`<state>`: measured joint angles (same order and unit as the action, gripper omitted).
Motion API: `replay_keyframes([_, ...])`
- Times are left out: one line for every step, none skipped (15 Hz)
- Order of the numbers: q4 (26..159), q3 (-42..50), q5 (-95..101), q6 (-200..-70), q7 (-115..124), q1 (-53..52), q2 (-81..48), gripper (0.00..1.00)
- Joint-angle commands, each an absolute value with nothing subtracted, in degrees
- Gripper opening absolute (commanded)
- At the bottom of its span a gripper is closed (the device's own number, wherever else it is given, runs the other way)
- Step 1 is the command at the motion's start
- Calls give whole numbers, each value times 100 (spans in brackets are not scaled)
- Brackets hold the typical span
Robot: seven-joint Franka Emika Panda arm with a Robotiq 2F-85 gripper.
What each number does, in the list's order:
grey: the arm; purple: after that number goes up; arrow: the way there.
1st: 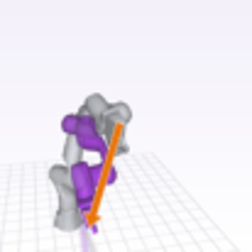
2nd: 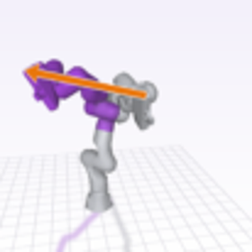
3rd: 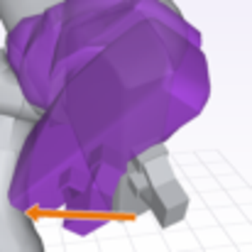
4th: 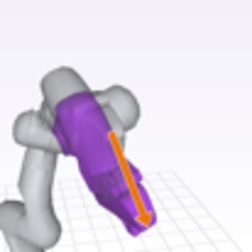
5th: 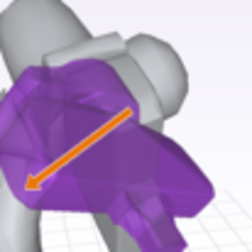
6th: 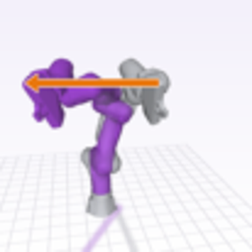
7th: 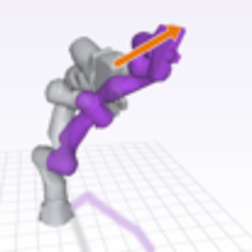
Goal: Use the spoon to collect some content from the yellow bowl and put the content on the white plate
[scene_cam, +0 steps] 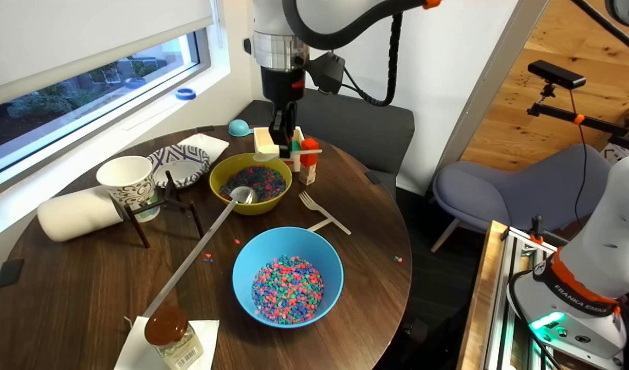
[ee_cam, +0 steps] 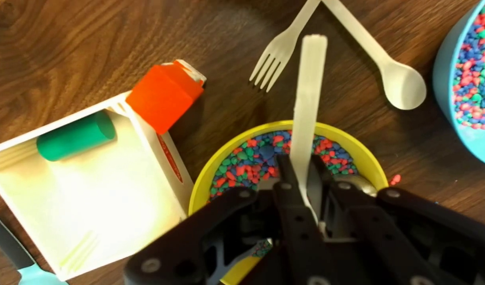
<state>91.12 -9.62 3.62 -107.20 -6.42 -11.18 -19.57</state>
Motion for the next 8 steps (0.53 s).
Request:
replay_keyframes([8268, -924, 446, -9907, -429, -1233, -2521, 4])
replay_keyframes([8075, -919, 448, -9729, -417, -1246, -2648, 4])
replay_keyframes([7869, -902, 463, -9537, -385, -1262, -2794, 4])
replay_keyframes([7664, -894, 450, -9348, -374, -1274, -2953, 4])
replay_keyframes([7459, -893, 414, -9146, -373, -1281, -3106, 4])
replay_keyframes([7259, -884, 387, -8972, -334, -1292, -3267, 4])
replay_keyframes([7064, -877, 379, -8825, -314, -1308, -3417, 4])
replay_keyframes([6853, -864, 368, -8662, -282, -1326, -3583, 4])
